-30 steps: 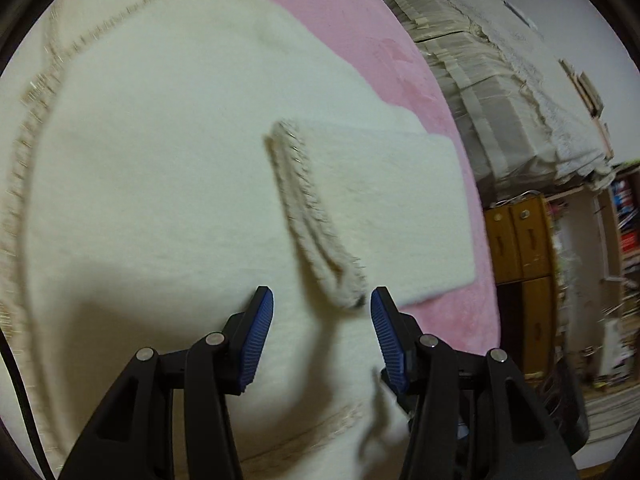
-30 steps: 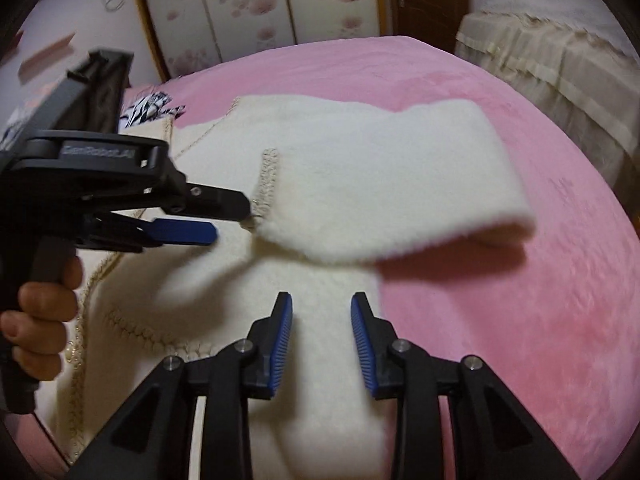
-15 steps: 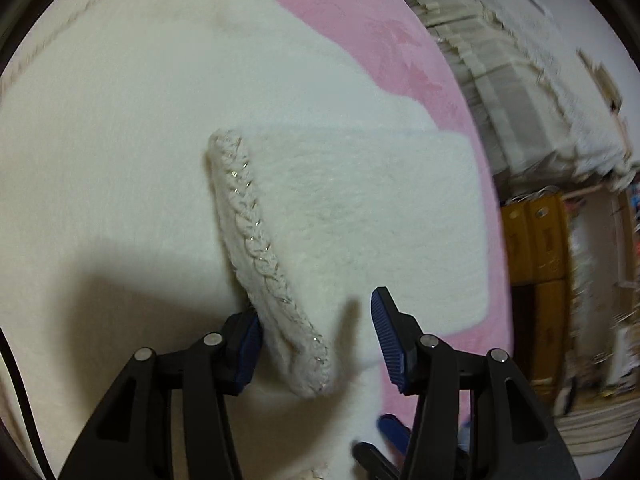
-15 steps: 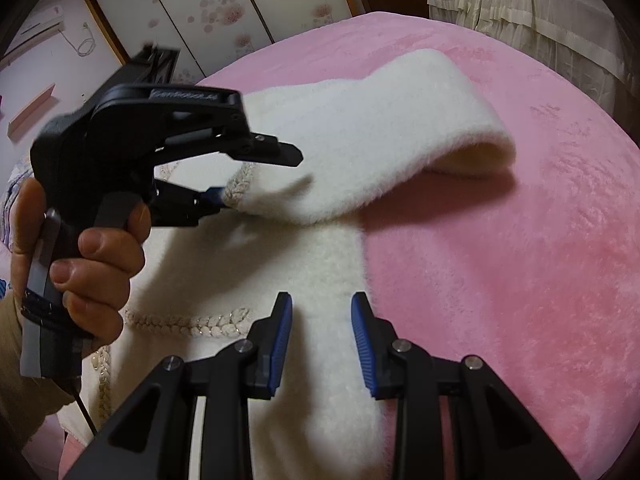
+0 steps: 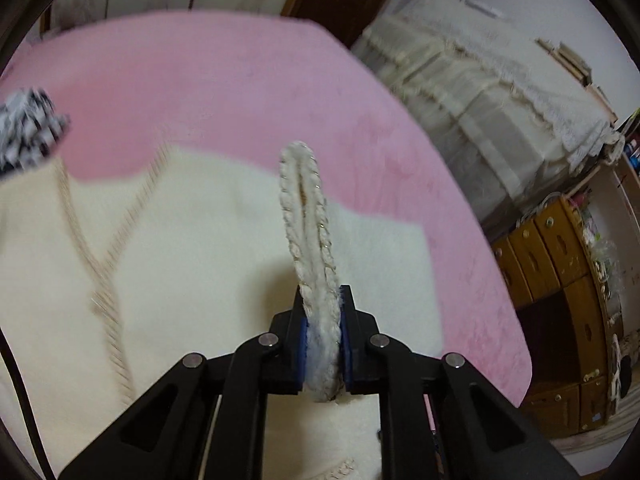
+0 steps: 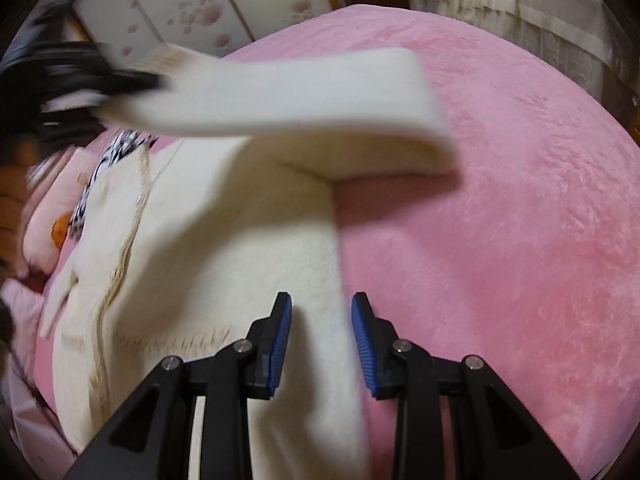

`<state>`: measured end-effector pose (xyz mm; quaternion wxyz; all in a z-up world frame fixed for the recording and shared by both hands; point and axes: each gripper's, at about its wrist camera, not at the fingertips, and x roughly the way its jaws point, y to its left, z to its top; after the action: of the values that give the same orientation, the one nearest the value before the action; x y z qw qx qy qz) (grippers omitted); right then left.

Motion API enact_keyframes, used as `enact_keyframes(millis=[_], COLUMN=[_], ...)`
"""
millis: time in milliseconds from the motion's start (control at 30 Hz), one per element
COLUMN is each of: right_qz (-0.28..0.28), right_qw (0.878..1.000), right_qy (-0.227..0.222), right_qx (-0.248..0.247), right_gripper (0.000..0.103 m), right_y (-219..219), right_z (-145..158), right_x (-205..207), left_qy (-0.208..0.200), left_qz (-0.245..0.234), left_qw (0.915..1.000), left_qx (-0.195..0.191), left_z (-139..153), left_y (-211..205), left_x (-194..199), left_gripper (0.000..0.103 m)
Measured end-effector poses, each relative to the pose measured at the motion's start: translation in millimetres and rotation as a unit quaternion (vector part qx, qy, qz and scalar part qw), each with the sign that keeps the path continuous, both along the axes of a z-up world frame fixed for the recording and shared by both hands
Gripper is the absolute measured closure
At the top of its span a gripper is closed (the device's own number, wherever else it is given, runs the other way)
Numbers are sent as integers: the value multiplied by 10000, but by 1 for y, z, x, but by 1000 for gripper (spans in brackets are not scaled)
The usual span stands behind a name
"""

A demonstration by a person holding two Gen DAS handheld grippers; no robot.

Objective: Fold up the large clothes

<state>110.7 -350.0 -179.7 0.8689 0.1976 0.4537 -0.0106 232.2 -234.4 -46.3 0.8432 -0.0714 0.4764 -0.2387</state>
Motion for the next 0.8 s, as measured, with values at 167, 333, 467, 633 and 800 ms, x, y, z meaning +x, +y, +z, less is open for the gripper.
enact_keyframes(millis=[167, 333, 467, 633, 800], right_qz=[-330, -296, -16, 130, 196], right_qw=[9993, 9995, 9996, 9962, 9957], right_qy=[-75, -116, 164, 332, 374], right_qx=[141, -45, -225, -789, -828], right_gripper=[64, 64, 64, 64, 64], right_y=[-14, -5, 16, 35, 35], right_z=[6, 13, 8, 2, 4], right_x=[37, 88, 110, 108, 100], left_qy=[-902, -1260, -832, 318, 989], left_qz=[282, 753, 1185, 1575, 1570], left_qw=[9952, 9877, 9860, 9829, 9796], left_qx=[245, 536, 825, 902, 768], left_z=[78, 107, 62, -48, -120], left_y=[32, 98, 158, 211, 234], left_x=[8, 13, 14, -1, -6], left_gripper=[92, 92, 92, 92, 87])
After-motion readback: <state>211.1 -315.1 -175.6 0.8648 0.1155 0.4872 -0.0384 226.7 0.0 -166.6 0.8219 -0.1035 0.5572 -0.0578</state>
